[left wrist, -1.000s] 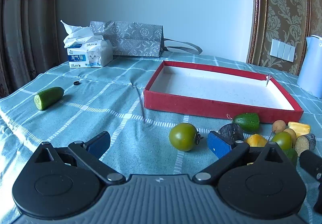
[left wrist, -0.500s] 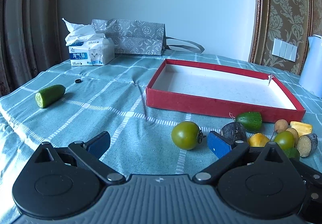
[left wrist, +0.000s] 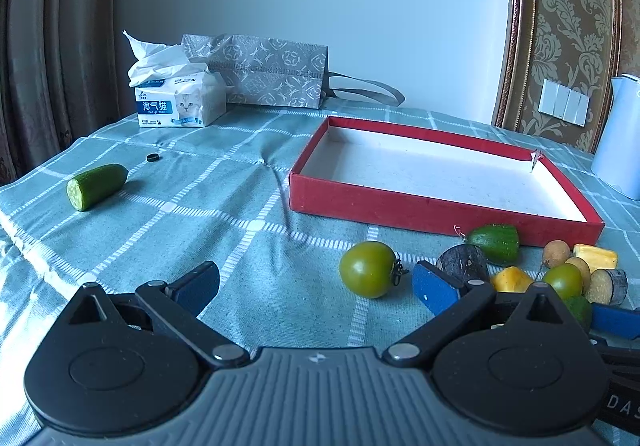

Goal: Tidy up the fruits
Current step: 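Reach the right gripper to the green cucumber chunk and close on it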

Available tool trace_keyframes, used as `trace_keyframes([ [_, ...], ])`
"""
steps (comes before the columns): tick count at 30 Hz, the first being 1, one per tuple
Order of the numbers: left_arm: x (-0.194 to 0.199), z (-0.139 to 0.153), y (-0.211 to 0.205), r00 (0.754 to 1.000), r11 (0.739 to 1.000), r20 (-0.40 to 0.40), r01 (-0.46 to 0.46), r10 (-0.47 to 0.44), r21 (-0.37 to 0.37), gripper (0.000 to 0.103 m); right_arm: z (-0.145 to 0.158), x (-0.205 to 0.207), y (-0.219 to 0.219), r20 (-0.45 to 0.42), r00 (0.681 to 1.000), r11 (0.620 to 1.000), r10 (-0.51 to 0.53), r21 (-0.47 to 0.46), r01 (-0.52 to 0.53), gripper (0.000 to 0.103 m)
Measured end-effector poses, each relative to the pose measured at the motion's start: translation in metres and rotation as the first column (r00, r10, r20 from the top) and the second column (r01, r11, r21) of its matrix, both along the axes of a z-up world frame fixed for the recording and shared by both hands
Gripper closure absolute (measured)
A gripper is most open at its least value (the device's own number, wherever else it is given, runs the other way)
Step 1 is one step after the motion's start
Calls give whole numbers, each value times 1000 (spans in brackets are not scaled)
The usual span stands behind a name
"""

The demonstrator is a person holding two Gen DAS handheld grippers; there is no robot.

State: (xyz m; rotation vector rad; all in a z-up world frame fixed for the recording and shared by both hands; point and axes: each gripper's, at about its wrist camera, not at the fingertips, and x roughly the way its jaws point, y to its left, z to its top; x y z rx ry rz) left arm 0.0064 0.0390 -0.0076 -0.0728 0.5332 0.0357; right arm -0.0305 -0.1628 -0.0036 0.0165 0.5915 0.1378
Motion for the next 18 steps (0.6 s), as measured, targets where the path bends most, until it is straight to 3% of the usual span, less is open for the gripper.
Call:
trace_keyframes([
  [3,1,-1,0,1000,1000,-8,1,-1,-3,0,-2,2,4,-14,1000,1000,25,-11,-25,61],
  [12,-1,-1,1,1000,1000,-6,11,-11,-10,0,-2,6,6,-21,999,1000,24,-8,-24,61],
  [15,-1,0,1,1000,1000,-4,17,-17,-10,0,-1,5,7,-14,999,999,37,-13,-37,69],
  [18,-2,0,2,1000,1000,-5,24,-24,-5,0,1,2,5,2,999,999,36,1,-36,70],
])
